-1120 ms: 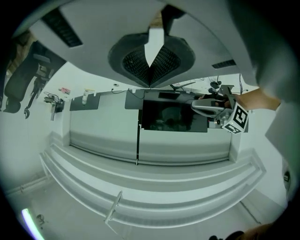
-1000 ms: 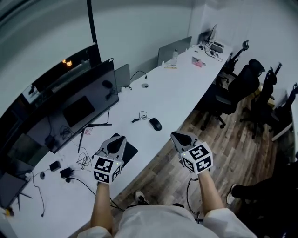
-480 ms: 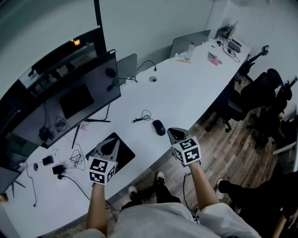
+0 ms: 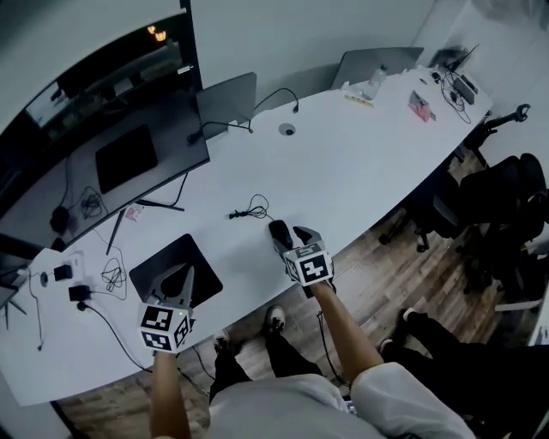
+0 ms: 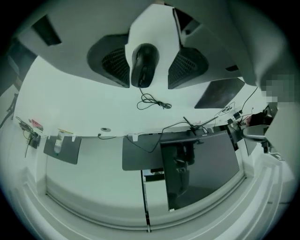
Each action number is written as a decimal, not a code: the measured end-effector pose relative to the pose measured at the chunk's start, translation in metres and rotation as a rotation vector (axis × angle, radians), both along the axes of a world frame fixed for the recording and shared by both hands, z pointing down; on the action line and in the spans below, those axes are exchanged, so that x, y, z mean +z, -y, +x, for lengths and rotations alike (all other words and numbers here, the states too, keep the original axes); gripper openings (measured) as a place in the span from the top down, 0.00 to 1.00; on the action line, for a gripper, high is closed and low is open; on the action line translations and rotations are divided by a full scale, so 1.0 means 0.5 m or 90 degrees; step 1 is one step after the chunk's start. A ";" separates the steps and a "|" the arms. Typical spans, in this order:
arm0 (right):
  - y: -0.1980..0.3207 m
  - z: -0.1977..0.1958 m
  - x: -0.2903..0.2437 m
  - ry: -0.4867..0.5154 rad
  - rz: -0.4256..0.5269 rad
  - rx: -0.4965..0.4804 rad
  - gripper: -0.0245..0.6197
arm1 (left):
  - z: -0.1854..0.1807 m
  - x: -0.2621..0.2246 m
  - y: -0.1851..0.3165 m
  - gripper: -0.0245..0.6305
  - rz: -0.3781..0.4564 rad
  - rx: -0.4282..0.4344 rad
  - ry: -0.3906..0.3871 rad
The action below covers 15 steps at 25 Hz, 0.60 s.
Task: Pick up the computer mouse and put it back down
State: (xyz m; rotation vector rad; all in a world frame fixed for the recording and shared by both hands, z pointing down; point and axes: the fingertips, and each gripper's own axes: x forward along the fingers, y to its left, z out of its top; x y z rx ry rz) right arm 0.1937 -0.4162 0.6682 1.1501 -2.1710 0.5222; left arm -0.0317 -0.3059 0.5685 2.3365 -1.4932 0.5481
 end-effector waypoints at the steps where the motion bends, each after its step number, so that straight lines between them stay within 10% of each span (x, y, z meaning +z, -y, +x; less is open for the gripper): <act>1: 0.012 0.004 0.020 -0.006 -0.005 0.000 0.52 | 0.002 0.011 0.000 0.94 -0.007 -0.010 -0.001; 7: 0.040 -0.011 0.115 -0.044 -0.042 -0.026 0.40 | 0.008 0.065 -0.008 0.94 -0.041 -0.054 -0.005; 15: 0.056 -0.018 0.165 -0.048 -0.067 -0.005 0.50 | -0.007 0.073 -0.020 0.94 -0.042 -0.076 -0.018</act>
